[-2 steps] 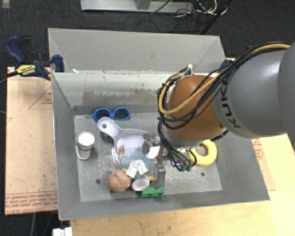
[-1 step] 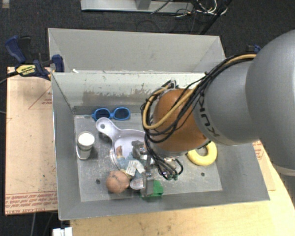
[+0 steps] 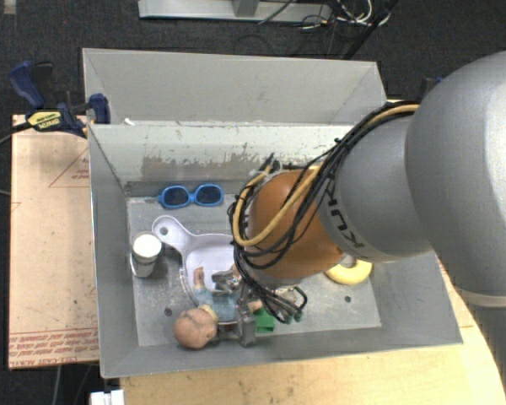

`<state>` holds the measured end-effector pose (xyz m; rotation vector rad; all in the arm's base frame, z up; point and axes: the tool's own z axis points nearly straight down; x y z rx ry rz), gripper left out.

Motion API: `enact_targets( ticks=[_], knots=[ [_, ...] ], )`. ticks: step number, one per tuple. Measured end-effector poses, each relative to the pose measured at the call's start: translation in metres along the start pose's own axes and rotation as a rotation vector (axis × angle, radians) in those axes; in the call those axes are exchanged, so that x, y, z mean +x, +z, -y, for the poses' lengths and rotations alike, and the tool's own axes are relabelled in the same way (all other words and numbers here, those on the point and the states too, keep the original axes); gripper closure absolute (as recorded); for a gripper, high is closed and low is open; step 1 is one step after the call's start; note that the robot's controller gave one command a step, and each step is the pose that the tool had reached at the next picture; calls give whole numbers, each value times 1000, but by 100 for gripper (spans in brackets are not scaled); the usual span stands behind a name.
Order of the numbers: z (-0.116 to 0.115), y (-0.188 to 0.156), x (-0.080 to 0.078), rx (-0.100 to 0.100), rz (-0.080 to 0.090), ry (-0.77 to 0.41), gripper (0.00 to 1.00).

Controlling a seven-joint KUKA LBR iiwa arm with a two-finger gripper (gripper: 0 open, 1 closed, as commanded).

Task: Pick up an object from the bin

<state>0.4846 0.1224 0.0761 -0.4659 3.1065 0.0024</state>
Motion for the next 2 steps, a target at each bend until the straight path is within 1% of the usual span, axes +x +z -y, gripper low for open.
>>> enact_targets(
  ticks=[1, 2],
  knots=[
    [0, 0, 0, 0, 0, 0, 100],
    [7, 0, 0, -5, -4, -24, 100]
  ],
)
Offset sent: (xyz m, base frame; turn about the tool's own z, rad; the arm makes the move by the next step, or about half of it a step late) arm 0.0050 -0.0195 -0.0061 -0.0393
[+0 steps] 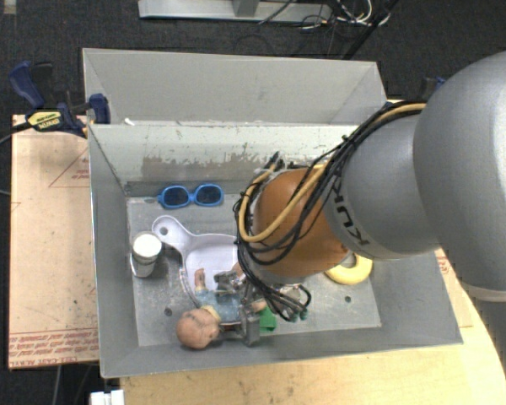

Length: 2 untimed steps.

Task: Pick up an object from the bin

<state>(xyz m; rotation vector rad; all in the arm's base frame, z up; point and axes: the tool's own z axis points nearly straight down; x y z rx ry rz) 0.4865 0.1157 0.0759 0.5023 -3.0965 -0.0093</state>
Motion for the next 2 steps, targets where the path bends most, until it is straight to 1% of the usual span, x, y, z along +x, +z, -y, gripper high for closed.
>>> enact_targets(
  ticks=[1, 2],
  knots=[
    [10, 0, -2, -8, -7, 49, 100],
    [26, -1, 3, -10, 12, -18, 100]
  ],
)
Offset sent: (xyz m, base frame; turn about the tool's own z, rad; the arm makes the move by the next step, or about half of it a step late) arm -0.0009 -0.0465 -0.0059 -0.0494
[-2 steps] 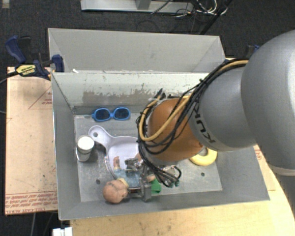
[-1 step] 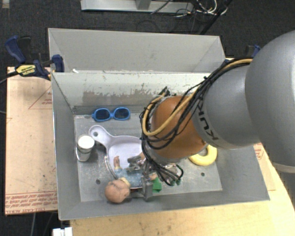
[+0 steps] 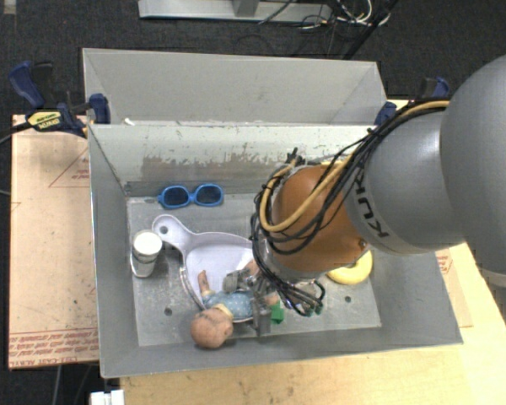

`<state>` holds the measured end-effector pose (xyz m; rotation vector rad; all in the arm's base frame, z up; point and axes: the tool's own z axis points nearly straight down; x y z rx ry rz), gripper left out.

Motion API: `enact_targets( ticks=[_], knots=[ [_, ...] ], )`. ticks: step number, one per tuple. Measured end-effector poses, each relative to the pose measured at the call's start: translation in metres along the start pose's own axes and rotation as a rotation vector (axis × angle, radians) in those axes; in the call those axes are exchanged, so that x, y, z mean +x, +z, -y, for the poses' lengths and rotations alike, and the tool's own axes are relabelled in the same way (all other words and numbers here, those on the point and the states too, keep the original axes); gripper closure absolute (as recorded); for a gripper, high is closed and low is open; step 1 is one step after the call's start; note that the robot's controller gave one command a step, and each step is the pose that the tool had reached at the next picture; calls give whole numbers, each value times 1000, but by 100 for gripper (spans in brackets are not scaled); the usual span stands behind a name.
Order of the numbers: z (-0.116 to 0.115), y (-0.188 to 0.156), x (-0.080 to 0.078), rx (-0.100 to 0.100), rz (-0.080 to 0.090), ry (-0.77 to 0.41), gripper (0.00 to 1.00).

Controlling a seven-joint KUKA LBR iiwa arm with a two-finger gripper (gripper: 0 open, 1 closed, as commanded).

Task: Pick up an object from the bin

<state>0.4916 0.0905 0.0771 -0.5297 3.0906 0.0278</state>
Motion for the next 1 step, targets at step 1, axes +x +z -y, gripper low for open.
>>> enact_targets(
  ticks=[1],
  knots=[
    [20, 0, -9, -6, -15, -57, 100]
  ],
)
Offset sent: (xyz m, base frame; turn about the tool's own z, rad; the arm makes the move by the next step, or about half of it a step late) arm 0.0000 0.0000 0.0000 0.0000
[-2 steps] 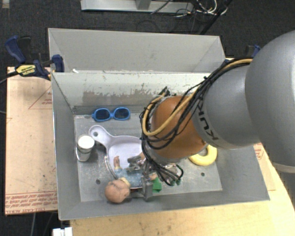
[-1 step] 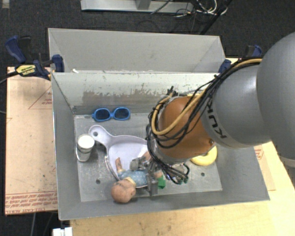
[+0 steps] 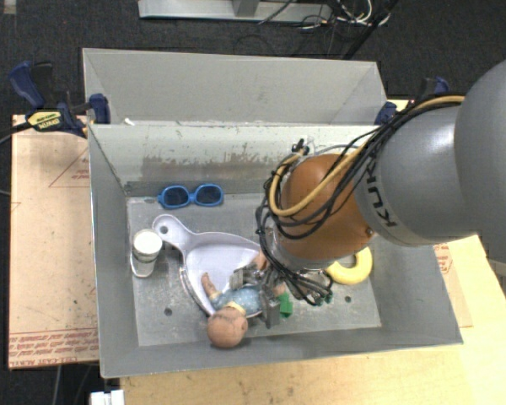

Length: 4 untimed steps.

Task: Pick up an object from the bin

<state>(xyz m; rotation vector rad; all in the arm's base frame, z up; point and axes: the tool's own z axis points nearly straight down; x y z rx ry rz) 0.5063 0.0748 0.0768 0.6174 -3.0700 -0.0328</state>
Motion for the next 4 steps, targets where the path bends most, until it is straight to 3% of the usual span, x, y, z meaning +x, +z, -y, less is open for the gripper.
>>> enact_targets(
  ticks=[1, 2, 3, 4],
  knots=[
    [0, 0, 0, 0, 0, 0, 100],
    [3, -37, 3, 2, -2, 8, 100],
    [17, -104, 11, -1, -4, 33, 100],
    [12, -166, -2, 1, -3, 29, 100]
  ],
)
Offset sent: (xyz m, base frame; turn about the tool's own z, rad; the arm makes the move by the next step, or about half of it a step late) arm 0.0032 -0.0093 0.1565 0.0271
